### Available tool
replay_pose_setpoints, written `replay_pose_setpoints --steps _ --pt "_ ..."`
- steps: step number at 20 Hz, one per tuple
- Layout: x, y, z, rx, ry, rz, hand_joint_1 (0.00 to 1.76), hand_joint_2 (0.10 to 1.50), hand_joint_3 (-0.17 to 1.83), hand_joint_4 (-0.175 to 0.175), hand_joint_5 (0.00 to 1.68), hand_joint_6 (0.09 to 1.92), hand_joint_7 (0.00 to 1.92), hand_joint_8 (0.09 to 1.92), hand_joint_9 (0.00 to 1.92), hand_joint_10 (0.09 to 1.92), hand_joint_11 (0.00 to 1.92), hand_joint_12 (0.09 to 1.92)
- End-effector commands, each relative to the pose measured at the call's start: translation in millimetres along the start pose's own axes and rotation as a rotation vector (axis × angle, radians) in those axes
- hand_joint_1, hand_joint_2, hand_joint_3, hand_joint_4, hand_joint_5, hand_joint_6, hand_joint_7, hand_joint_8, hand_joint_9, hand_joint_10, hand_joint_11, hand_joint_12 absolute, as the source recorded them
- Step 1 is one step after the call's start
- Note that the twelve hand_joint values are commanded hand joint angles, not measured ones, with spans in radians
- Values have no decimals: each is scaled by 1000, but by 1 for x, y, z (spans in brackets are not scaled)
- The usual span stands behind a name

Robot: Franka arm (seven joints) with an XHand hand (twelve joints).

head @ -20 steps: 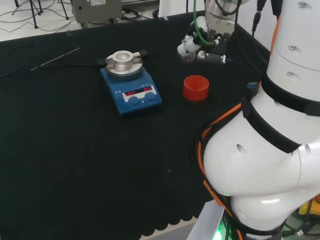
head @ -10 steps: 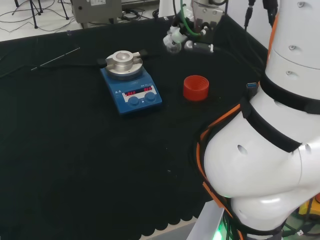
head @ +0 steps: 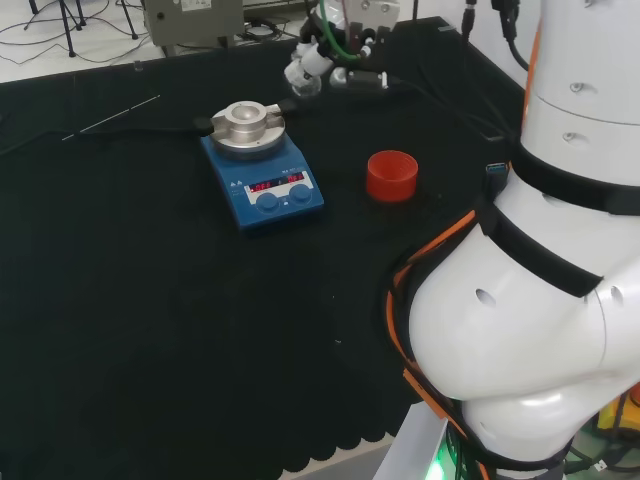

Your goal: Place the round-bottom flask on the heater.

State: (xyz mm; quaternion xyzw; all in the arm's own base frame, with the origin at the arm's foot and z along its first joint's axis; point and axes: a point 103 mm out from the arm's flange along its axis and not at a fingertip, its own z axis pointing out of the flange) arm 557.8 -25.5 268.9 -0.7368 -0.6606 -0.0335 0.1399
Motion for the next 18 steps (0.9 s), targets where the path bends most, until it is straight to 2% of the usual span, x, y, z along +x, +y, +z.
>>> replay_pose_setpoints --steps 1,18 --pt "32 17 13 49 -20 -47 985 849 664 175 905 1292 464 514 588 531 205 1311" --pt "69 66 37 98 -49 -99 988 837 682 175 910 1291 465 516 588 532 207 1311"
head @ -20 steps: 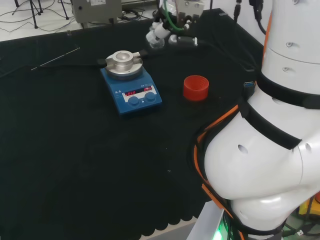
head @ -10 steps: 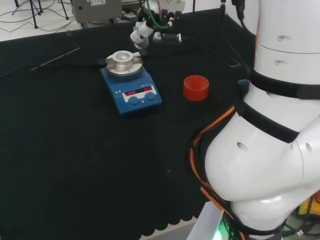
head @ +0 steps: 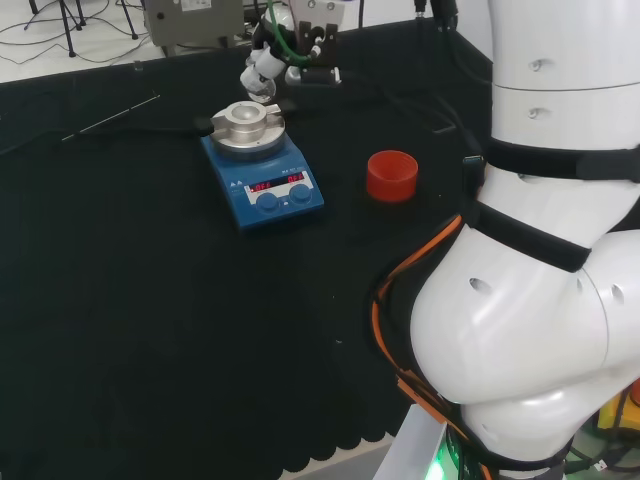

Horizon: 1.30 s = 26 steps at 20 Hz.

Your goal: Place the round-bottom flask on the heater.

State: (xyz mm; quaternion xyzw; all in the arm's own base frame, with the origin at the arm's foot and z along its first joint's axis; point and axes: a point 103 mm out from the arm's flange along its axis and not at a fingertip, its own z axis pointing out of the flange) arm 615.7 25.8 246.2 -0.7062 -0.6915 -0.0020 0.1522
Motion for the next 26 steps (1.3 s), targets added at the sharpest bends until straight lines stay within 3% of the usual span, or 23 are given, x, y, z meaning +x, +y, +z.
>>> replay_pose_setpoints --steps 1,26 --pt "18 14 9 29 -12 -25 988 837 683 175 910 1291 465 516 588 532 207 1311" --pt "6 50 32 81 -8 -25 990 827 700 175 914 1294 466 517 588 533 208 1311"
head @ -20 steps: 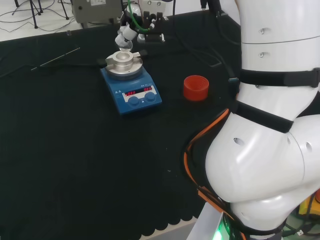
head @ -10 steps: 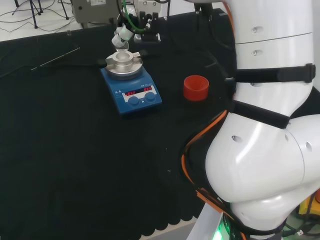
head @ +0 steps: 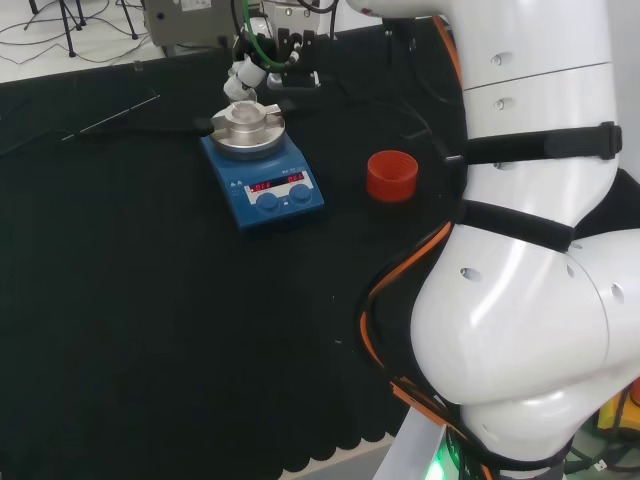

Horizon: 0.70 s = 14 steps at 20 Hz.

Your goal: Place the round-bottom flask on the heater.

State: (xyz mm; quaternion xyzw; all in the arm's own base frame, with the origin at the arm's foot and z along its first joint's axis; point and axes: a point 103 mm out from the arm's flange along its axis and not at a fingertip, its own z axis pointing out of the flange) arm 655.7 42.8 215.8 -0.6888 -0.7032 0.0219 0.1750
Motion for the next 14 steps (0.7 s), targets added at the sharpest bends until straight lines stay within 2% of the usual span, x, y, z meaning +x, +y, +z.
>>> replay_pose_setpoints --steps 1,14 --pt "-6 6 9 13 -1 9 990 827 701 175 914 1294 466 517 588 533 208 1311" --pt "-15 20 21 35 2 20 990 824 706 175 914 1295 467 518 588 534 209 1312"
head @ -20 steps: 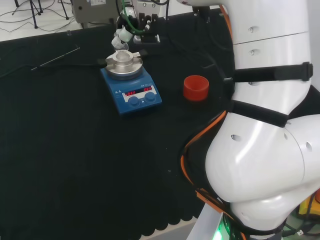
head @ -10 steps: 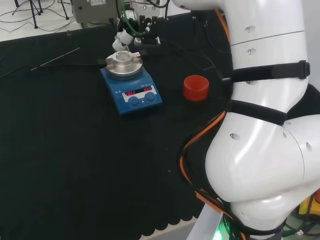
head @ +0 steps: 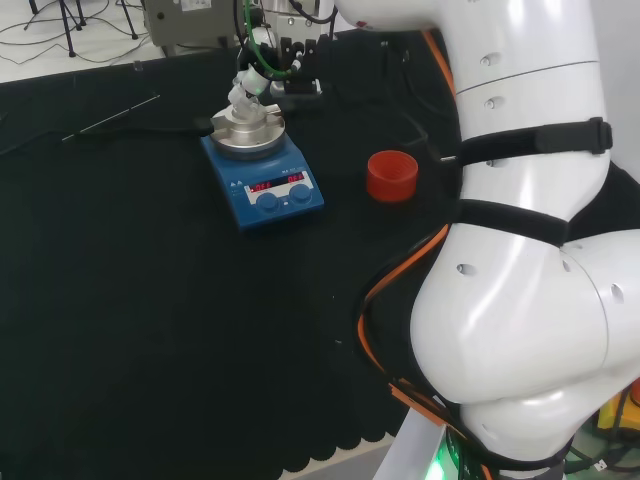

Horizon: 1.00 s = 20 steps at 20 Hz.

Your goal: Place the round-bottom flask on the heater.

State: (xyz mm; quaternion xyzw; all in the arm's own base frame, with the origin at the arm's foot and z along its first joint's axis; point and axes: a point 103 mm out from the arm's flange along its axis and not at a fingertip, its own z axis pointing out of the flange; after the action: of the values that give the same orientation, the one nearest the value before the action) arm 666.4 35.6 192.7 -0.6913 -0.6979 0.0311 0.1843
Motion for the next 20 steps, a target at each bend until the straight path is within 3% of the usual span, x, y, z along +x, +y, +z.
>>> replay_pose_setpoints --steps 1,6,9,11,13,20 --pt "-4 4 3 11 0 6 990 824 707 175 914 1296 467 518 588 534 209 1312" --pt "-5 5 5 17 19 3 987 833 694 175 908 1297 466 519 587 535 208 1312" --pt "-6 6 6 20 42 -14 975 964 417 175 888 1224 440 534 563 552 188 1324" --pt "-6 6 5 17 41 -21 883 904 448 66 773 1020 410 537 541 559 171 1320" --pt "-5 5 3 13 40 -28 831 792 592 21 656 862 383 543 524 567 155 1323" --pt "-5 2 -3 5 32 -45 785 682 684 15 510 667 342 557 490 583 132 1331"
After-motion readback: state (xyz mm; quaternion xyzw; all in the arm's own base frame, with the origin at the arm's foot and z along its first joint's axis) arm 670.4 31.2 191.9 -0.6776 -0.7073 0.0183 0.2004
